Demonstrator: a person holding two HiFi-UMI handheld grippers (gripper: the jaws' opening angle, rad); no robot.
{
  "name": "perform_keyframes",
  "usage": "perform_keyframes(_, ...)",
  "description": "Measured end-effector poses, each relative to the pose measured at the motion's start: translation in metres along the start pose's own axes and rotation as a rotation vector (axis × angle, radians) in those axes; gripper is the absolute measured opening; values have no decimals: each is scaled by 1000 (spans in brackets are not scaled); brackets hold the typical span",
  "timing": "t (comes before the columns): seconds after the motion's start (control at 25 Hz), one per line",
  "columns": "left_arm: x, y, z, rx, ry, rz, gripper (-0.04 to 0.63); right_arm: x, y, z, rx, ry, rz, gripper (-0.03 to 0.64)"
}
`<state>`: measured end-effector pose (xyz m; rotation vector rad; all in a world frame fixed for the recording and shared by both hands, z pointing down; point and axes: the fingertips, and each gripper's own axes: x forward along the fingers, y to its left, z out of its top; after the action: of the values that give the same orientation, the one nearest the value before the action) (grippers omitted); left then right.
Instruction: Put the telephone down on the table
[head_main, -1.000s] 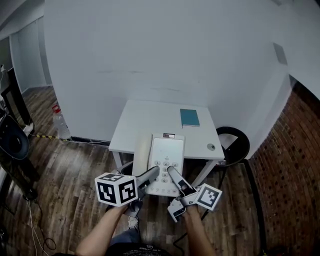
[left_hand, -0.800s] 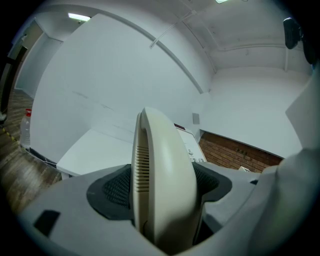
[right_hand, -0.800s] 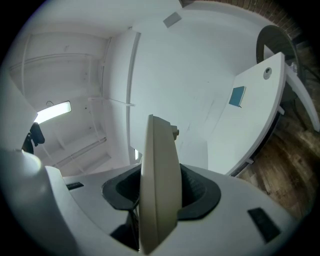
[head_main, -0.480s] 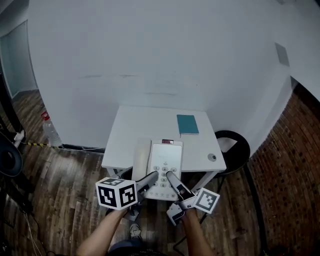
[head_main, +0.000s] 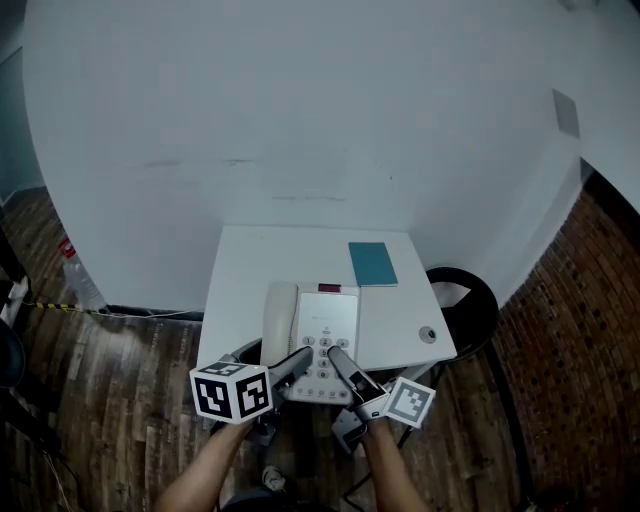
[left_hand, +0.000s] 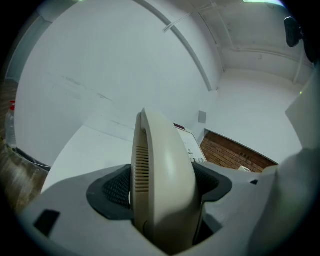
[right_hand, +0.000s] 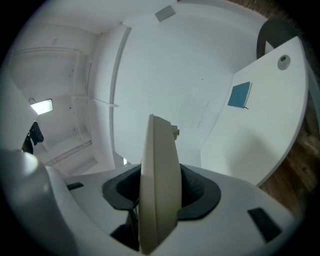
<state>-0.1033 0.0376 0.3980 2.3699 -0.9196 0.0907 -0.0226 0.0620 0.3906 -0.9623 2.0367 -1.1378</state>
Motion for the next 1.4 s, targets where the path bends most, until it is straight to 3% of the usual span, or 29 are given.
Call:
perform_keyframes(0.44, 25, 45, 28, -7, 9, -26, 379, 52, -20, 11, -8, -13, -32, 190)
perform_keyframes(0.88, 48, 71, 39, -10, 0, 9, 379, 81, -44, 23, -4, 10, -9, 190)
perform_keyframes(1.16, 94, 88, 55, -20, -20, 57, 379, 108, -75, 60, 7, 51, 30, 190)
perform_keyframes(1.4, 160, 91, 77, -44, -39, 92, 379, 128, -114, 121, 14, 94, 22, 190)
